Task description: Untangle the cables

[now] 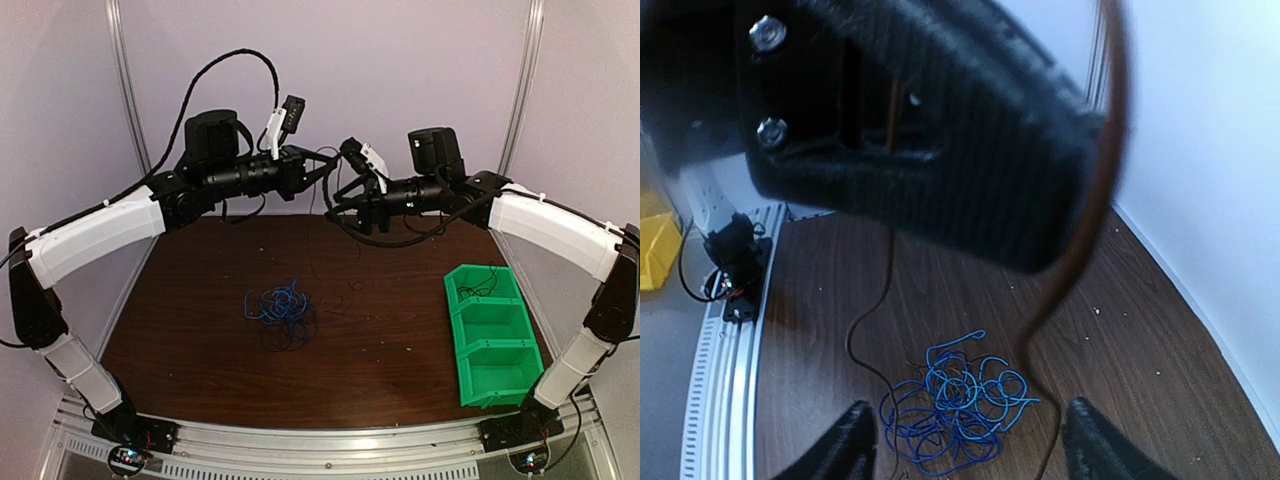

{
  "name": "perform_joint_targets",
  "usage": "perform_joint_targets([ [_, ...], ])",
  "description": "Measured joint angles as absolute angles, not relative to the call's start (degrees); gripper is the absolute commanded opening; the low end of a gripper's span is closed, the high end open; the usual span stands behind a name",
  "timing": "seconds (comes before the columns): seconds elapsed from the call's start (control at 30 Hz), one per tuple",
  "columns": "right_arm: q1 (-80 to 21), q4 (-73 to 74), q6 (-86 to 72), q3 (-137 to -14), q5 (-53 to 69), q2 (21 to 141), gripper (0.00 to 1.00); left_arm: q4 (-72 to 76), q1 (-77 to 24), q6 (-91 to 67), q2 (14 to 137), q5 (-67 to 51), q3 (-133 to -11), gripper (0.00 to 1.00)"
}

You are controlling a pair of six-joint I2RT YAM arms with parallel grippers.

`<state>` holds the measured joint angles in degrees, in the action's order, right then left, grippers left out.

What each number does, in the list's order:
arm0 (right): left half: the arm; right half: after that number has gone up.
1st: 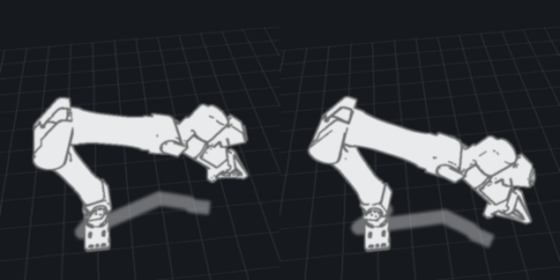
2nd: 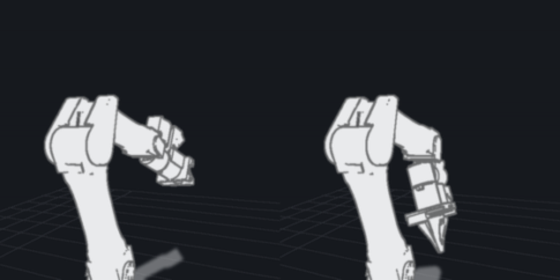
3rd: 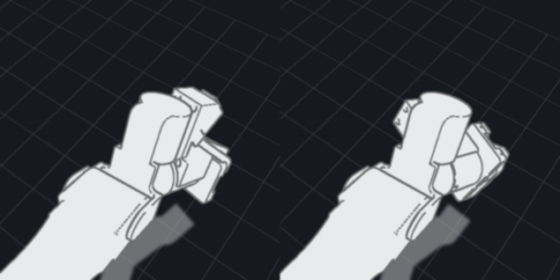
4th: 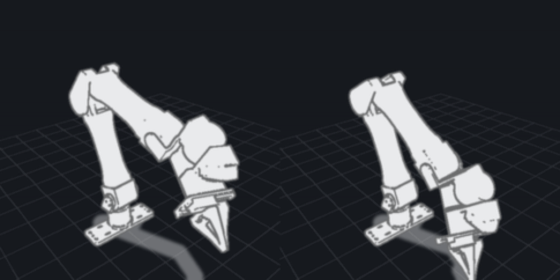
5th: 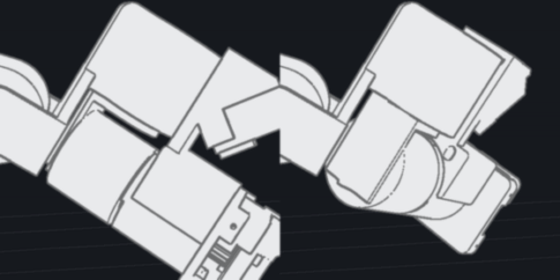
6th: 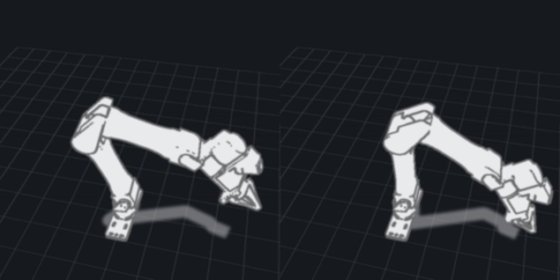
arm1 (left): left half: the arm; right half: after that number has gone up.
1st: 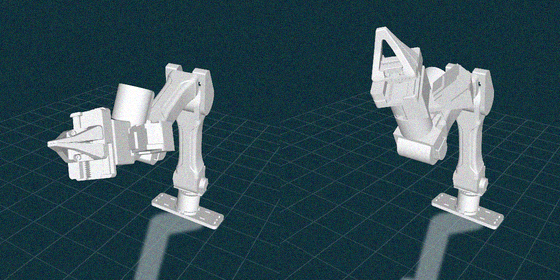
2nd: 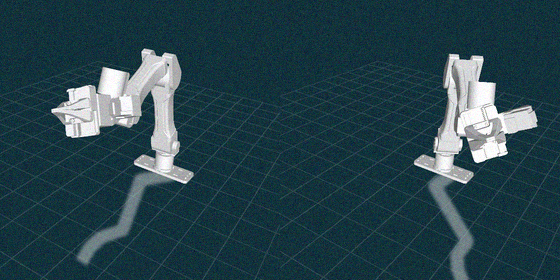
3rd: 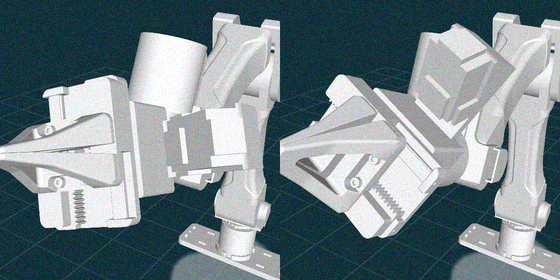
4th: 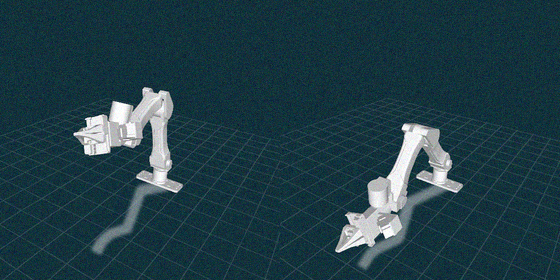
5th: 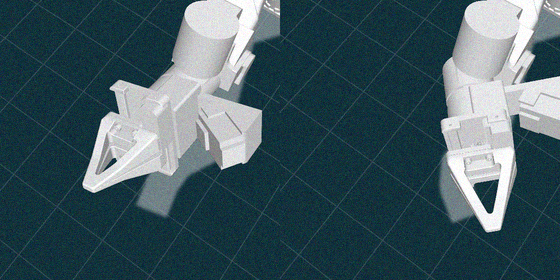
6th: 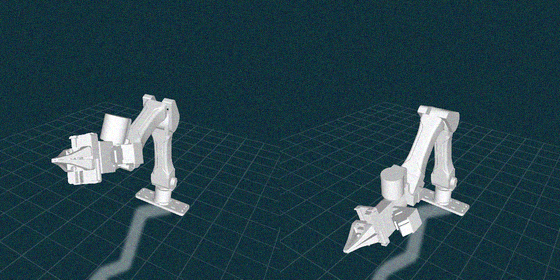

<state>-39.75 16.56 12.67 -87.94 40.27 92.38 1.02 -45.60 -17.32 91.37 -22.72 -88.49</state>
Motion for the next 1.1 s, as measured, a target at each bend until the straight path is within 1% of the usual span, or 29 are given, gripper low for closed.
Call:
perform_joint_targets([
  [0.03,-39.75,16.14,12.19,-87.94,40.18,92.38,0.30,1.17,-45.74,-17.32,91.48,-23.00,-88.49,0.00],
  [0.1,-39.77,15.51,11.94,-87.94,39.81,92.38,0.12,1.37,-45.78,-17.30,91.59,-23.24,-88.49,0.00],
  [0.17,-39.77,15.09,11.20,-87.94,38.87,92.29,0.00,1.52,-45.82,-17.30,91.61,-23.27,-88.49,0.00],
  [0.23,-39.57,14.92,11.00,-87.94,37.82,92.03,0.00,1.72,-45.82,-17.32,91.64,-23.22,-88.31,0.01],
  [0.3,-38.65,15.07,10.37,-87.92,37.04,91.26,0.00,2.11,-45.82,-17.30,91.64,-23.14,-87.74,0.32],
  [0.33,-37.91,15.16,10.24,-87.92,36.97,90.80,0.00,2.13,-45.82,-17.30,91.64,-23.05,-87.35,0.42],
  [0.37,-36.73,15.27,10.11,-87.92,36.91,90.04,0.00,2.09,-45.82,-17.19,91.66,-22.92,-86.98,0.48],
  [0.43,-33.76,15.35,10.02,-87.92,36.64,88.14,0.00,2.02,-45.82,-17.26,91.90,-22.68,-86.43,0.57],
  [0.5,-30.59,15.62,10.00,-87.92,36.36,86.02,0.00,2.17,-45.82,-17.19,92.25,-22.24,-85.69,0.64],
  [0.63,-24.32,16.01,10.02,-87.92,35.73,81.32,0.00,3.84,-45.80,-16.95,92.29,-22.44,-81.65,0.69],
  [0.83,-17.54,16.67,10.52,-87.61,33.19,76.09,0.00,6.37,-45.87,-16.21,92.12,-24.71,-72.18,0.69],
  [0.97,-12.36,17.63,11.86,-85.38,31.57,73.17,0.00,6.81,-45.87,-16.08,90.74,-23.66,-66.63,0.69],
  [1.1,-6.76,19.59,13.82,-82.39,30.61,70.74,0.00,7.25,-45.87,-15.86,89.34,-21.69,-63.70,0.69],
])
